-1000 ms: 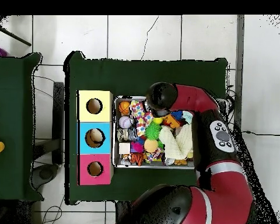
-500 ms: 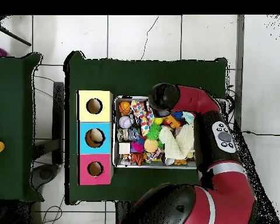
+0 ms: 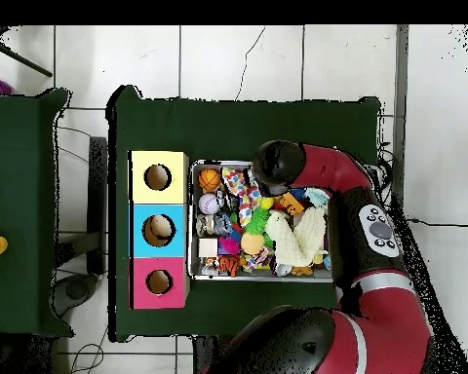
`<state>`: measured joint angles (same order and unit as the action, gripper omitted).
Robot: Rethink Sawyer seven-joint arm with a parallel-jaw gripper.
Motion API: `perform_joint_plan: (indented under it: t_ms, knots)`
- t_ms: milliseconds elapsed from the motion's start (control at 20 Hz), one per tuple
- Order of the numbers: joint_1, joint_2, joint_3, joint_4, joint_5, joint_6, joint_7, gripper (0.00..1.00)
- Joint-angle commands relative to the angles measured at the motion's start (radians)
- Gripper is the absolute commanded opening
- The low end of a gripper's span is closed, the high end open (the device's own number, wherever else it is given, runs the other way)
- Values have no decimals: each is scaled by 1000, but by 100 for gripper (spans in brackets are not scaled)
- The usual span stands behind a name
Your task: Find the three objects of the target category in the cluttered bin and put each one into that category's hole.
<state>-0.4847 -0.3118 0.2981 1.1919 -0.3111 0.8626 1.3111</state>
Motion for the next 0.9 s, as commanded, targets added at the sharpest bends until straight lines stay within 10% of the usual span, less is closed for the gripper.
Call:
perform_joint_plan:
  t_ms: [50,750,800,900]
  knots:
    - [-25,79,64,64,-29,-124,-17,100]
    - [-28,59,63,87,-38,-125,-32,100]
    - [-38,56,74,99,-38,-143,-41,0]
    - [-44,49,77,114,-39,-161,-40,0]
